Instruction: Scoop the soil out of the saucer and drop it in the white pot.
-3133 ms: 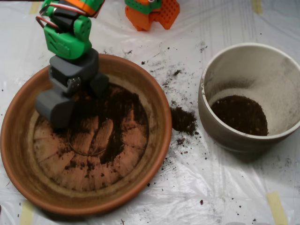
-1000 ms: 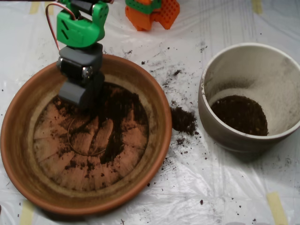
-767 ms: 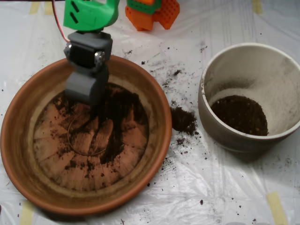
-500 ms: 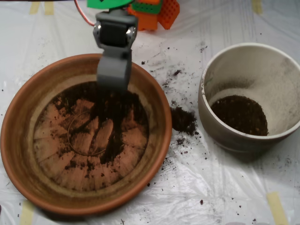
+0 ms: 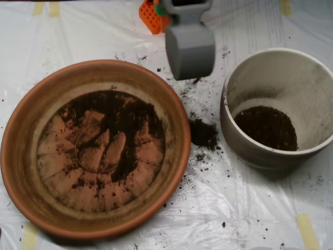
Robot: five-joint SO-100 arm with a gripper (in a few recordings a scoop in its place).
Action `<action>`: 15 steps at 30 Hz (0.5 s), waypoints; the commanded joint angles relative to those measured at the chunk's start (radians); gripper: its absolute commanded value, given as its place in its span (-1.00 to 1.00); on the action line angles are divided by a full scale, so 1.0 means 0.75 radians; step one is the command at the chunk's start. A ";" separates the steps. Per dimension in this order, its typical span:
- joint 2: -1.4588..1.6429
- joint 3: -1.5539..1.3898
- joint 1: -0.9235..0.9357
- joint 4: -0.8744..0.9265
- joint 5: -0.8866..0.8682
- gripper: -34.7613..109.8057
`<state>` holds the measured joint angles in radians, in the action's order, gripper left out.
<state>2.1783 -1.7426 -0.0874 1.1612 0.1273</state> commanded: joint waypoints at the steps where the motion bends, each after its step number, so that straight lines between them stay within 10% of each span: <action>1: -0.106 0.262 -0.141 0.053 0.047 -0.53; 9: -0.614 0.877 -0.364 0.385 0.104 -0.52; 15: -0.687 0.912 -0.419 0.472 0.104 -0.06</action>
<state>1.6398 -1.1474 -0.3758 1.4941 0.1963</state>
